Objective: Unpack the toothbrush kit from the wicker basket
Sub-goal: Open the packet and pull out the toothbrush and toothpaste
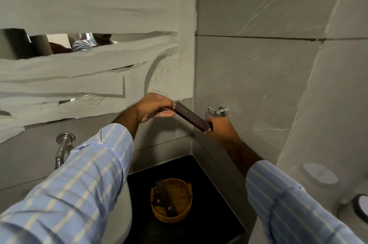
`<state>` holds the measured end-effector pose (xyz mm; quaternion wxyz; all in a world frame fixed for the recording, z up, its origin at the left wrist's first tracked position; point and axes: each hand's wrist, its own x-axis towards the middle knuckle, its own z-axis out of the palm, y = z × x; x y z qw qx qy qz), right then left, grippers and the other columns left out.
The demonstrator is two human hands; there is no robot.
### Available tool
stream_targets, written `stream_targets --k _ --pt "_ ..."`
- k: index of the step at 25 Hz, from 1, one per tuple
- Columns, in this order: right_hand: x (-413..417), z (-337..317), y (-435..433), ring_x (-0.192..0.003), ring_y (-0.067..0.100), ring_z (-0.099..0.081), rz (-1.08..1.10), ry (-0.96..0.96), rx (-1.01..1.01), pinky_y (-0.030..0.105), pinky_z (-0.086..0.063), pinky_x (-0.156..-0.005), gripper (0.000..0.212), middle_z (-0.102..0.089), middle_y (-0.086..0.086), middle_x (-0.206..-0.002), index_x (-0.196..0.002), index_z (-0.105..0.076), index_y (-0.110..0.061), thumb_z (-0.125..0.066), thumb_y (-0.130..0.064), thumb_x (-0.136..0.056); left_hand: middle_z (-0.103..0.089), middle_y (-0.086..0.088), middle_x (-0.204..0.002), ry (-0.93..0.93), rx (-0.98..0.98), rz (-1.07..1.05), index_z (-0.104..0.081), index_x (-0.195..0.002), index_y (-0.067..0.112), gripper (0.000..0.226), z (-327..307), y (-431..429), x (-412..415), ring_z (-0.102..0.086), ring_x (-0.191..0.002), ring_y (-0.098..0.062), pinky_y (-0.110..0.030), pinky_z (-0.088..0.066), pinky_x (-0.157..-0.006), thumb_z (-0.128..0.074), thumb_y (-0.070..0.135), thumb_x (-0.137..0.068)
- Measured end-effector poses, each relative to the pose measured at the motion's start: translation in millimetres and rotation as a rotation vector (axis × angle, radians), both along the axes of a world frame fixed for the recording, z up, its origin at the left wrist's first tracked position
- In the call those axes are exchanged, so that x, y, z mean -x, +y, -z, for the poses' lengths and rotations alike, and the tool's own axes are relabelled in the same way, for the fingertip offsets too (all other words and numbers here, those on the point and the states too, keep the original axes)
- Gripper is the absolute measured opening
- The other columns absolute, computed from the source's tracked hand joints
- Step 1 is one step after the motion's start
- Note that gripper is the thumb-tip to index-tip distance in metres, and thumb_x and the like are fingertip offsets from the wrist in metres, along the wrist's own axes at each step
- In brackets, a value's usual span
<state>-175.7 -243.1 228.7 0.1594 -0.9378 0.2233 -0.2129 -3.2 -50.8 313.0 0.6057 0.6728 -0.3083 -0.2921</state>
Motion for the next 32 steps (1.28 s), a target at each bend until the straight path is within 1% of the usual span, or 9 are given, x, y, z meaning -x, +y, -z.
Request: stream_targets --k 5,8,14,17,19,22,27,30,32 --pt "-3.9 -4.3 -6.1 -0.096 0.019 -0.068 0.025 0.007 0.014 0.027 -0.055 -0.082 0.036 -0.071 0.003 -0.105 -0.118 -0.067 -0.019 -0.072 -0.019 -0.083 -0.071 -0.031 -0.107 -0.227 -0.111 -0.028 -0.068 -0.109 -0.011 0.027 -12.1 -8.1 3.4 -0.077 -0.078 -0.025 -0.025 -0.064 -0.065 -0.067 0.002 -0.086" --pt "-5.9 -5.0 -8.4 -0.095 0.02 -0.068 0.031 0.012 0.043 0.027 -0.055 -0.08 0.035 -0.071 0.004 -0.103 -0.116 -0.068 -0.02 -0.073 -0.019 -0.081 -0.072 -0.02 -0.099 -0.397 -0.201 -0.087 -0.071 -0.103 0.0 0.02 -12.7 -14.4 2.8 -0.078 -0.083 -0.03 -0.036 -0.065 -0.074 -0.069 0.004 -0.084" --pt "-12.2 -4.5 -5.6 -0.1 0.021 -0.067 0.04 -0.04 -0.063 0.023 -0.053 -0.08 0.042 -0.069 0.006 -0.11 -0.122 -0.065 -0.014 -0.075 -0.021 -0.082 -0.074 -0.021 -0.099 -0.281 -0.041 -0.104 -0.074 -0.098 -0.004 0.023 -1.2 -16.1 -1.1 -0.078 -0.082 -0.026 -0.032 -0.065 -0.069 -0.076 0.013 -0.082" --pt "-15.1 -4.7 9.8 -0.087 0.018 -0.065 0.173 -0.056 -0.467 0.018 -0.052 -0.061 0.053 -0.063 0.004 -0.099 -0.123 -0.058 -0.008 -0.075 -0.037 -0.082 -0.076 -0.02 -0.096 -0.251 0.003 -0.181 -0.076 -0.095 -0.003 0.024 8.6 -14.4 -6.0 -0.079 -0.078 -0.023 -0.027 -0.064 -0.065 -0.081 0.013 -0.078" --pt "-19.9 -12.7 22.9 -0.083 0.022 -0.068 0.138 -0.134 -1.098 0.026 -0.057 -0.056 0.053 -0.064 0.01 -0.098 -0.122 -0.055 -0.011 -0.072 -0.044 -0.084 -0.076 -0.019 -0.094 -0.204 0.047 -0.239 -0.076 -0.095 -0.003 0.025 13.8 -12.3 -8.7 -0.079 -0.078 -0.022 -0.026 -0.064 -0.064 -0.082 0.014 -0.077" --pt "-33.7 -23.3 36.0 -0.111 0.042 -0.064 0.043 -0.495 -1.867 0.043 -0.056 -0.092 0.042 -0.058 0.034 -0.126 -0.124 -0.052 -0.003 -0.068 -0.025 -0.091 -0.075 -0.022 -0.098 -0.127 0.068 -0.233 -0.073 -0.1 -0.006 0.029 25.3 -9.2 -11.1 -0.078 -0.083 -0.025 -0.025 -0.063 -0.064 -0.081 0.012 -0.078" --pt "-52.5 -26.8 45.9 -0.123 0.041 -0.058 -0.025 -0.733 -2.043 0.047 -0.047 -0.105 0.008 -0.056 0.033 -0.132 -0.098 -0.057 0.006 -0.059 -0.001 -0.094 -0.073 -0.026 -0.108 0.107 0.208 -0.146 -0.071 -0.102 -0.007 0.018 32.6 -0.7 -10.4 -0.076 -0.094 -0.032 -0.029 -0.064 -0.075 -0.069 0.005 -0.088" --pt "-54.5 -31.9 41.8 -0.121 0.04 -0.059 -0.037 -0.764 -2.038 0.047 -0.049 -0.103 0.011 -0.058 0.033 -0.129 -0.102 -0.058 0.006 -0.06 0.002 -0.093 -0.068 -0.028 -0.112 0.297 0.318 -0.108 -0.064 -0.113 -0.007 0.021 34.0 5.1 -15.9 -0.076 -0.089 -0.035 -0.031 -0.064 -0.074 -0.056 -0.004 -0.094" --pt "-55.6 -36.4 41.9 -0.122 0.04 -0.059 -0.053 -0.755 -2.031 0.046 -0.05 -0.103 0.011 -0.058 0.032 -0.128 -0.103 -0.059 0.005 -0.06 0.002 -0.093 -0.069 -0.026 -0.109 0.145 0.218 -0.208 -0.063 -0.113 -0.003 0.023 37.1 4.9 -17.6 -0.076 -0.086 -0.032 -0.034 -0.064 -0.074 -0.062 -0.003 -0.091"
